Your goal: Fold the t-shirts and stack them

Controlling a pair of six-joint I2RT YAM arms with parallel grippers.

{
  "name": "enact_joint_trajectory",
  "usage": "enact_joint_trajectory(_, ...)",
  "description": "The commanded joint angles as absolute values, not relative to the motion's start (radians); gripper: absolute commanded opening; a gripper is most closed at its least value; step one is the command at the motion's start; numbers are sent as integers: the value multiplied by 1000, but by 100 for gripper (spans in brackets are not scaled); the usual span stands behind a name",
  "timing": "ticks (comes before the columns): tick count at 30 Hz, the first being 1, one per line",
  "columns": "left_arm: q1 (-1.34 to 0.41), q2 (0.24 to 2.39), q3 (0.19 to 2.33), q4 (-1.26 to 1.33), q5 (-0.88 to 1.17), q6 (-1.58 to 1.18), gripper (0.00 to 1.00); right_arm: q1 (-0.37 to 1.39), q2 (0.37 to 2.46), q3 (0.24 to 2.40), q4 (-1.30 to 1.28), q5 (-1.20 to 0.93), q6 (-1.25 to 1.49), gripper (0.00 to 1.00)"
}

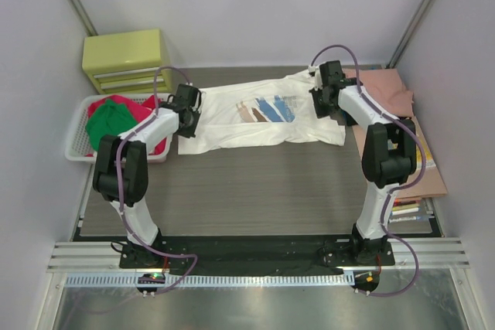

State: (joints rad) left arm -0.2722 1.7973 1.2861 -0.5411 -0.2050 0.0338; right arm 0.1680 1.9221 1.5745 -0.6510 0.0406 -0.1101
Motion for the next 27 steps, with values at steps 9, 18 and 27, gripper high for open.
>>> enact_joint_trajectory(9, -279, 1790, 1299, -558, -204, 37, 0, 163, 2109, 1706, -603, 109, -90, 1)
enact_joint_trajectory(18, -279, 1790, 1298, -552, -207, 46, 0, 71, 2149, 1723, -598, 195, -86, 1)
enact_joint_trajectory(27, -279, 1796, 1299, -558, -204, 49, 0, -15, 2103, 1710, -581, 238, -112, 1)
